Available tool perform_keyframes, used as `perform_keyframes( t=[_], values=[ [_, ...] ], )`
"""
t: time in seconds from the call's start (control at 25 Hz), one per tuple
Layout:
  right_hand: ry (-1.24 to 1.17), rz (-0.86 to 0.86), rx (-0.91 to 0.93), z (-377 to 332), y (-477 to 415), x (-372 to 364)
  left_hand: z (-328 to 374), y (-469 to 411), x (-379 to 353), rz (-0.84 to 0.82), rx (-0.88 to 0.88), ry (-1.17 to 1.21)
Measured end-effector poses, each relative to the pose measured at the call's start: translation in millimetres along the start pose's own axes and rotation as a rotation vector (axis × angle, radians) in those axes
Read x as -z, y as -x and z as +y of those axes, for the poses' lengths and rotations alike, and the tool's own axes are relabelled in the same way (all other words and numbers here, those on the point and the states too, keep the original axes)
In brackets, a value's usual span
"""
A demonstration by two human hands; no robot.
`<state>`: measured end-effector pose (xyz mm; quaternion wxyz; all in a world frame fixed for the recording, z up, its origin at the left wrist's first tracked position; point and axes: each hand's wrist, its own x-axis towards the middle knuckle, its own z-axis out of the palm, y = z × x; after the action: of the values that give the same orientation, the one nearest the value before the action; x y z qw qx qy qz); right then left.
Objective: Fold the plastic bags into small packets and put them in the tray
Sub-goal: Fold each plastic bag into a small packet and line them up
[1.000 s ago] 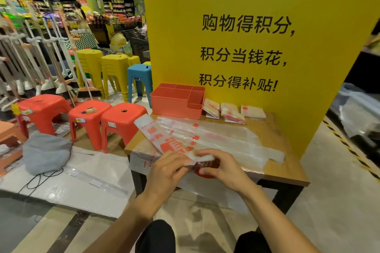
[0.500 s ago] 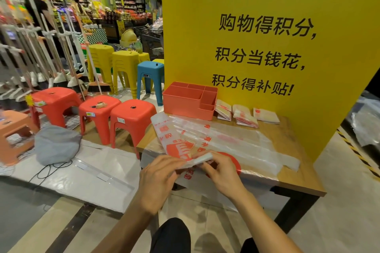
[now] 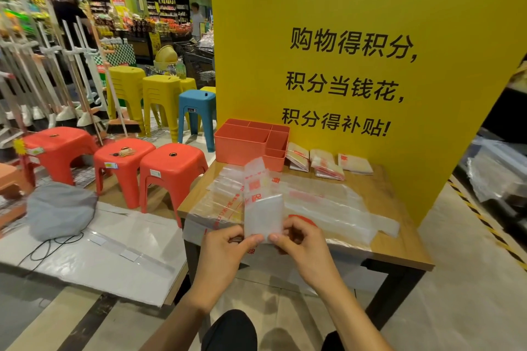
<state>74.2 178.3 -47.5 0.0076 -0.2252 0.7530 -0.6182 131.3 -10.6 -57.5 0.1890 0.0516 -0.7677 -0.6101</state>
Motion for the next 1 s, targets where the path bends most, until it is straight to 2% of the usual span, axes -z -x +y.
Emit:
perform_keyframes(
  t=[0.16, 0.32, 0.6, 0.76, 1.0],
  values=[
    [0.042, 0.111, -0.054, 9, 10, 8, 3, 2, -22, -0.032, 0.073, 0.035],
    [0.02, 0.267, -0.144, 11, 19, 20, 5, -5, -44, -0.037, 0.033, -0.027],
    [0.078, 0.32, -0.226, 17, 32, 44, 14, 0, -72, -0.175, 0.096, -0.037],
    [0.037, 0.306, -0.29, 13, 33, 38, 15, 3, -74, -0.101, 0.178, -0.069],
    [-0.021, 0.34, -0.415, 6, 34, 26, 12, 1, -71, -0.044, 0.364, 0.233]
  ],
)
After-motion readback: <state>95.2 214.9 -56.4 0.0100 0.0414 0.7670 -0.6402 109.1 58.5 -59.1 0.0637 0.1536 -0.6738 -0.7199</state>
